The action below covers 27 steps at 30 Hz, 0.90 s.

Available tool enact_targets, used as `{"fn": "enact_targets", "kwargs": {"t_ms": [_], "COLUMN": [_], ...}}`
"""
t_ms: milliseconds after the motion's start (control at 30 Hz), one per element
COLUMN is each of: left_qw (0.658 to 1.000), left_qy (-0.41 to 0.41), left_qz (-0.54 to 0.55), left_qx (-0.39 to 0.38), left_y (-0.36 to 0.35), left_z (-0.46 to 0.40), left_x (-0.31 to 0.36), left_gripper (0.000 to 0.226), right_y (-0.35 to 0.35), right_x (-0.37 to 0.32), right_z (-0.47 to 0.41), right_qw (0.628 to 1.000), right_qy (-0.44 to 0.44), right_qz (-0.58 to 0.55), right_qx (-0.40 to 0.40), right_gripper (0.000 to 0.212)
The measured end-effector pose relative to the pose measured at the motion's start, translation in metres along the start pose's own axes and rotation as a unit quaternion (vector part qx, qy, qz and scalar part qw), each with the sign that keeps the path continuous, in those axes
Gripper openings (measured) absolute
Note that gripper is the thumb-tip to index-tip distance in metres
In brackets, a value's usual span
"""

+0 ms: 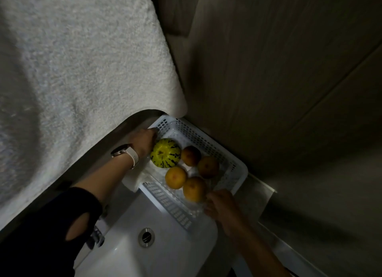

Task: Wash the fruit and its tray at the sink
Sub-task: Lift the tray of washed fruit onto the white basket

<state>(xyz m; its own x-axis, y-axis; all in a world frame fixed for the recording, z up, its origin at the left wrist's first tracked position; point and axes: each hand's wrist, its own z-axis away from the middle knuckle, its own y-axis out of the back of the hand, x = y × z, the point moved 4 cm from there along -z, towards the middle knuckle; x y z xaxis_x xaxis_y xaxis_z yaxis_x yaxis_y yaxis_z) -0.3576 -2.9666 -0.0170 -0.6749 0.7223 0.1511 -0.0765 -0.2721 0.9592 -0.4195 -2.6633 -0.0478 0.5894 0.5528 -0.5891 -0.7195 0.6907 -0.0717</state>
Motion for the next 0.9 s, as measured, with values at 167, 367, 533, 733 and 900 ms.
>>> {"fn": "enact_targets", "kwargs": {"t_ms": [167,367,533,733,900], "left_qw": [0.999,0.998,0.996,0.996,0.996], "left_qy": [-0.010,-0.008,-0.014,-0.011,0.005], "left_qz": [-0.050,-0.067,-0.091,-0.086,-0.086], "left_qx": [-0.013,-0.014,-0.019,0.004,0.003], "left_y": [-0.007,-0.012,-0.016,-0.020,-0.024], "left_z": [-0.003,-0.009,-0.011,-0.009,-0.001], "left_x": [-0.003,-0.001,0.000,0.001,0.004], "left_gripper": [0.032,0.018,0.020,0.026,0.029], "right_y": [-0.008,-0.011,-0.012,-0.016,-0.017], "right_x": [0.007,0.007,0.007,0.011,0.007], "right_z": [0.000,-0.003,-0.005,-0.009,-0.008], "right_qw": [0.995,0.993,0.993,0.991,0.989], "right_qy": [-0.044,-0.060,-0.068,-0.077,-0.094], "right_qz": [-0.083,-0.106,-0.092,-0.112,-0.111], "right_qx": [-0.013,0.001,-0.004,-0.015,-0.032], "right_gripper": [0.010,0.021,0.006,0.031,0.012]}}
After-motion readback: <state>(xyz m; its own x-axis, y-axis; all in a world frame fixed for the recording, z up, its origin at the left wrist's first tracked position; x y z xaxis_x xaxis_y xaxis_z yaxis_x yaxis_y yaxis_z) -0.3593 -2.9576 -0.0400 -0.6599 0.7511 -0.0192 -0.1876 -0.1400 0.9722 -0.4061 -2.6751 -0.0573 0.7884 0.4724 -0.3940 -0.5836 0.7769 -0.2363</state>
